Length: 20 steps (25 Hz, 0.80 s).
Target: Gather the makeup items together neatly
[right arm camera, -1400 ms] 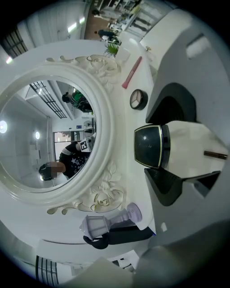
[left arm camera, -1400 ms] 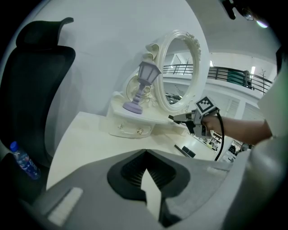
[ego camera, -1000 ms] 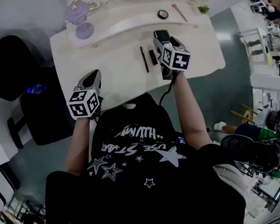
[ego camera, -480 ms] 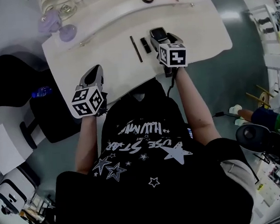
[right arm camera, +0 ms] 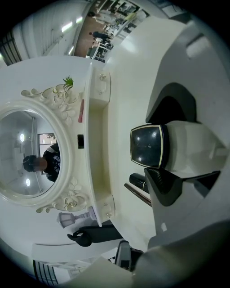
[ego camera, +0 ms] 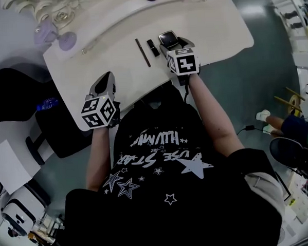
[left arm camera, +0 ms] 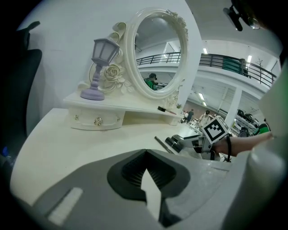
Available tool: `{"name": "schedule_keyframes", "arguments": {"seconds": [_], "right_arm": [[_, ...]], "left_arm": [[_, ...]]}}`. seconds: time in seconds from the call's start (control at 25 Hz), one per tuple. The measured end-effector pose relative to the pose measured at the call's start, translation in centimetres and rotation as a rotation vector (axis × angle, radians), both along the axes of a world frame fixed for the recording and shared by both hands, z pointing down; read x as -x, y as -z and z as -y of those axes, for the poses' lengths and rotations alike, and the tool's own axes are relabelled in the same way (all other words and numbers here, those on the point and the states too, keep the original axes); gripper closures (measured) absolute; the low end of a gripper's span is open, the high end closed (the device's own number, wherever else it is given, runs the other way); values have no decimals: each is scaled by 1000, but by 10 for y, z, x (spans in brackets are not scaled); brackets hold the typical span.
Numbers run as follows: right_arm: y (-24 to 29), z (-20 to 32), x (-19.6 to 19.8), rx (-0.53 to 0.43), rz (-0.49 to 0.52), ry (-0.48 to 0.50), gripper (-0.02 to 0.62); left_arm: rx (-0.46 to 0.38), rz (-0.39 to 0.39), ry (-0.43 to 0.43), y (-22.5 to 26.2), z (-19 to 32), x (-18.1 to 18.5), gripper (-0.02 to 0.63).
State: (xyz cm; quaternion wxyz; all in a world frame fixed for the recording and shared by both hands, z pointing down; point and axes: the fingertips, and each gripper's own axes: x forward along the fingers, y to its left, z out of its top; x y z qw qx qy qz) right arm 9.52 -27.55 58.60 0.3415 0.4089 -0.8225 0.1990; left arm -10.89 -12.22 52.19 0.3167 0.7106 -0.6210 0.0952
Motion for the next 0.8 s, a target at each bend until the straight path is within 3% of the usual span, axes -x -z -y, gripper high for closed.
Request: {"name": "schedule_keyframes", "arguments": {"seconds": [0.36, 0.44, 0.8], "right_arm": [[-4, -1, 0, 27, -32, 18, 250], [-2, 0, -1, 35, -38, 25, 224], [43, 37, -6, -31, 36, 47, 187]], "left_arm": [[-5, -1, 13, 0, 6, -5, 604], [-10, -1, 18, 2, 10, -6, 604], [-66, 3, 59, 19, 40, -9, 604]]}}
